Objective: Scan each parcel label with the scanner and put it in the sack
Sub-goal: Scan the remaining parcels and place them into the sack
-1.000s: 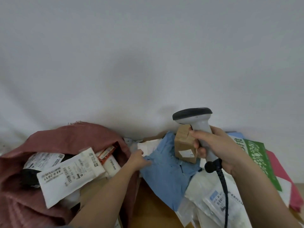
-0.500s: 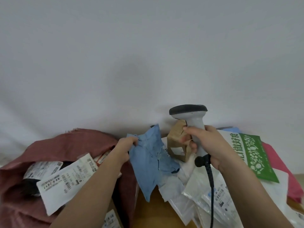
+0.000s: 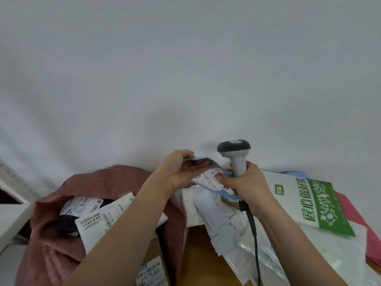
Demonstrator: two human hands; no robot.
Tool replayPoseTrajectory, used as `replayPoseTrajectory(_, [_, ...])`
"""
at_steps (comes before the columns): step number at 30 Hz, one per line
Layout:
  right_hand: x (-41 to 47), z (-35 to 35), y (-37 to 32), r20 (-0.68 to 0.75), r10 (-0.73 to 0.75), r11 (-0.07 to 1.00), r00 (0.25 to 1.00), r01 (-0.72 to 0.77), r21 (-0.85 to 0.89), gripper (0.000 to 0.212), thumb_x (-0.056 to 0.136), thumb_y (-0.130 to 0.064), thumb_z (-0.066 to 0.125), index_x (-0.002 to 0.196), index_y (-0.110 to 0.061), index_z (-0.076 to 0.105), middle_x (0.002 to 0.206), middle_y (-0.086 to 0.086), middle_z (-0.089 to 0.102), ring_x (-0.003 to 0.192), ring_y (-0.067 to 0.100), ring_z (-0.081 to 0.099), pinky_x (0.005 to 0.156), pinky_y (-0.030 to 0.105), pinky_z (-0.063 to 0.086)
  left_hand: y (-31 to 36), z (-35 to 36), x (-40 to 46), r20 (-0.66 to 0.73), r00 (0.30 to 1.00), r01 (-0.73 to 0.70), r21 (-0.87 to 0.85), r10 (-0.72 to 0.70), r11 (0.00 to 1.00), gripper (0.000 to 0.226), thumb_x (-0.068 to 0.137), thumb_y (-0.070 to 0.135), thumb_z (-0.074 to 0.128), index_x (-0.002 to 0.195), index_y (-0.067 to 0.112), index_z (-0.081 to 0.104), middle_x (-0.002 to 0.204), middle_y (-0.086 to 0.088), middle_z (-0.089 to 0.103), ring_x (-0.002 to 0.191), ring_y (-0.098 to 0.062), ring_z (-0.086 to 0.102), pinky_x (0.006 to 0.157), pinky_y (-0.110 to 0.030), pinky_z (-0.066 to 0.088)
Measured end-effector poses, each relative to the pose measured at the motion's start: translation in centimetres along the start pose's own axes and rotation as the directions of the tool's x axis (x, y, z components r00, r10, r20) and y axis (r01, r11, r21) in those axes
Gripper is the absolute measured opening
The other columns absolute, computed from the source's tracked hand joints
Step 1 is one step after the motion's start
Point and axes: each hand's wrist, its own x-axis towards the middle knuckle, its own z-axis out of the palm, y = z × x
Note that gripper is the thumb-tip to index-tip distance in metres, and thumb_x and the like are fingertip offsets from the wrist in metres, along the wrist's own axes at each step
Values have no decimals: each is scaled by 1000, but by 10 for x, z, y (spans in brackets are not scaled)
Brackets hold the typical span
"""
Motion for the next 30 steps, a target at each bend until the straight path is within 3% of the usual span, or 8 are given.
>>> replayPoseTrajectory(4, [2,-4,1,-107,84,984,991,-66,164,18,78,-6,75,88,-6,60,86,19,72,66,24,68,57,33,52,8,-5,-13,72,997,-38,102,30,994,31,91,28,63,95,-3,69,90,-19,70,81,-30,71,79,-41,60])
replayPoseTrajectory(7, [0,-14,-3,-84,121,954,989,-93,284,17,82,-8,73,91,-5,60,54,0,65,42,8,59,47,27,46,7,-31,-9,20,978,-196,398,205,896,76,87,36,70,149,21,29,127,-6,56,106,-21,60,90,-37,52])
replayPoseTrajectory(12, [-8,-25,-18,-36,54,957,998,-42,288,14,83,-8,71,91,-4,60,41,-6,56,34,4,51,38,20,42,-4,-71,-8,88,975,-201,744,205,638,127,51,34,92,153,30,17,156,6,24,131,-11,34,103,-28,37])
replayPoseTrajectory(16, [-13,-25,-25,-8,21,952,1000,-18,305,14,84,-7,71,92,-5,60,41,-5,56,34,3,51,37,18,41,-11,-75,-8,-29,970,-145,727,241,671,150,40,27,96,154,26,-2,155,-1,26,135,-16,39,105,-33,41])
replayPoseTrajectory(19, [-14,-25,-27,-33,11,938,999,2,347,13,85,-9,70,93,-7,60,42,-6,57,35,3,51,38,17,42,-7,-83,-11,-160,980,-18,513,116,858,132,46,25,93,151,15,14,138,-3,49,127,-17,52,106,-41,42])
replayPoseTrajectory(23, [-10,-26,-24,-124,15,914,992,36,404,12,84,-8,69,87,-10,58,40,-6,53,33,4,48,37,15,39,-8,-98,-22,-54,994,108,585,-94,804,70,56,31,88,120,18,64,115,-2,72,117,-23,59,111,-48,32])
replayPoseTrajectory(27, [-7,-25,-19,-210,4,925,978,76,374,20,80,-9,72,97,-7,61,53,-3,59,40,8,49,44,20,42,-9,-100,-18,-155,984,-6,448,84,894,35,86,3,69,120,4,62,114,-14,71,106,-30,66,99,-47,49])
replayPoseTrajectory(30, [-6,-25,-18,-240,-29,937,970,110,332,31,79,-11,75,106,-14,60,98,-3,71,57,12,56,56,29,46,-1,-99,-12,-227,918,-130,602,325,788,25,88,-2,66,113,-4,64,109,-19,69,102,-33,66,92,-46,54])
